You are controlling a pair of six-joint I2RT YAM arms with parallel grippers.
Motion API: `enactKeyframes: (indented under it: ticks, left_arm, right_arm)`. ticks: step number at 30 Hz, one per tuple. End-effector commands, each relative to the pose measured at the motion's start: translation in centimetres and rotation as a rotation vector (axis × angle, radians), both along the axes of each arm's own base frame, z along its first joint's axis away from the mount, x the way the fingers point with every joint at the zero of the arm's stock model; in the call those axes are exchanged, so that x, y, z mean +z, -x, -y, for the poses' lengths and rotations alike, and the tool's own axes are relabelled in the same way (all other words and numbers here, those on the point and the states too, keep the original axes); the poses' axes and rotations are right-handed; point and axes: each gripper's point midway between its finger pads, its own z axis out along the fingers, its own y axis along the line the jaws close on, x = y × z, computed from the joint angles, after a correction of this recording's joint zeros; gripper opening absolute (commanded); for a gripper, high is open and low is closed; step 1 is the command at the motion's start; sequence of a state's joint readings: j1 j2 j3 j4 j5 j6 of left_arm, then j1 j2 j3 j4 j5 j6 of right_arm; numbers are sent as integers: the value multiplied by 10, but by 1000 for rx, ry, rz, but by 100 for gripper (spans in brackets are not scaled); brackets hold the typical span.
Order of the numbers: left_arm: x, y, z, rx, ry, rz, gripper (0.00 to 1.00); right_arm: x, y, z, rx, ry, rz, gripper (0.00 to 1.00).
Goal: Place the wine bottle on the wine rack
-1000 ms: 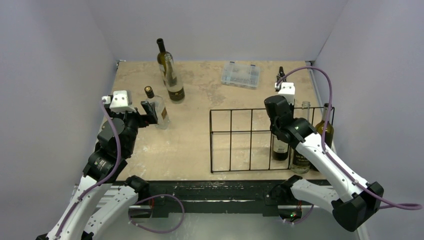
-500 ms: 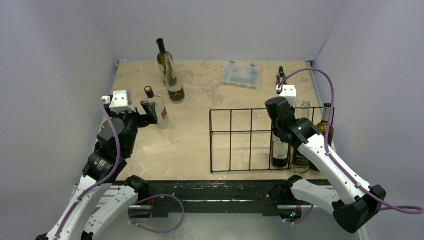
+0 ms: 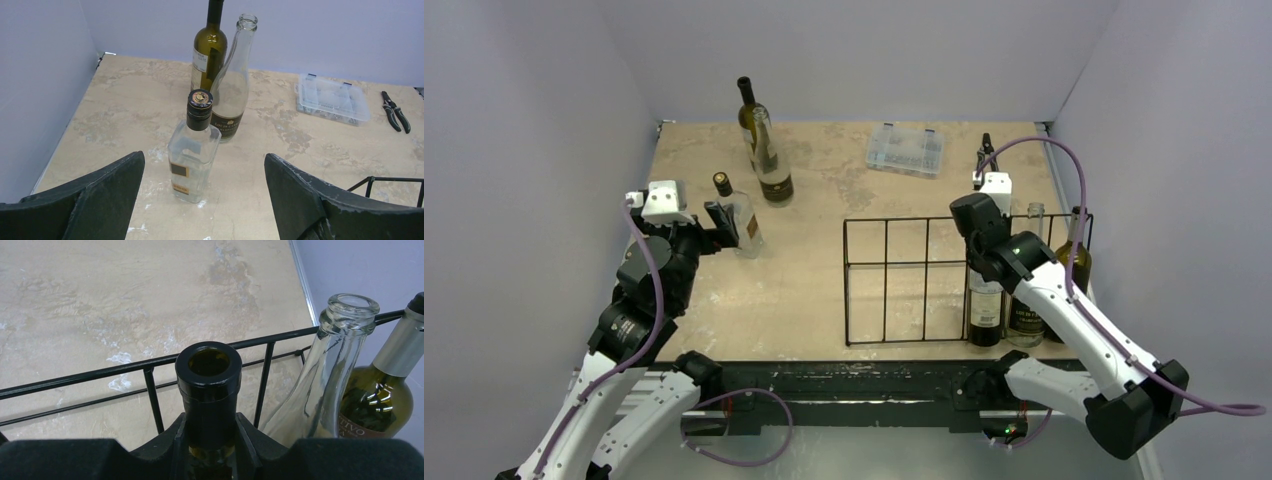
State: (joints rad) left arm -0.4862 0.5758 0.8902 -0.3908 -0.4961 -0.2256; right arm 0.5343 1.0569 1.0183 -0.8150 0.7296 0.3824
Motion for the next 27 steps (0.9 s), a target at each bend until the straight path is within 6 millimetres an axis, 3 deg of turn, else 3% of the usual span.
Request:
enactKeyframes:
  ticks: [1, 4, 9, 16, 27]
  left_arm:
    - [17, 3, 3, -17, 32, 35, 89]
    - [17, 3, 3, -17, 32, 35, 89]
    - [17, 3, 3, -18, 33, 36, 89]
    - [17, 3, 3, -20, 33, 35, 89]
    - [17, 3, 4, -21, 32, 33, 89]
  right_arm:
    - [-17, -8, -16, 2, -90, -2, 15]
    - [-23, -9, -14, -9, -74, -9, 22]
    - [-24, -11, -14, -15, -85, 11, 46]
    - [-20, -12, -14, -11, -81, 11, 67]
    - [24, -8, -20, 53, -151, 89, 82]
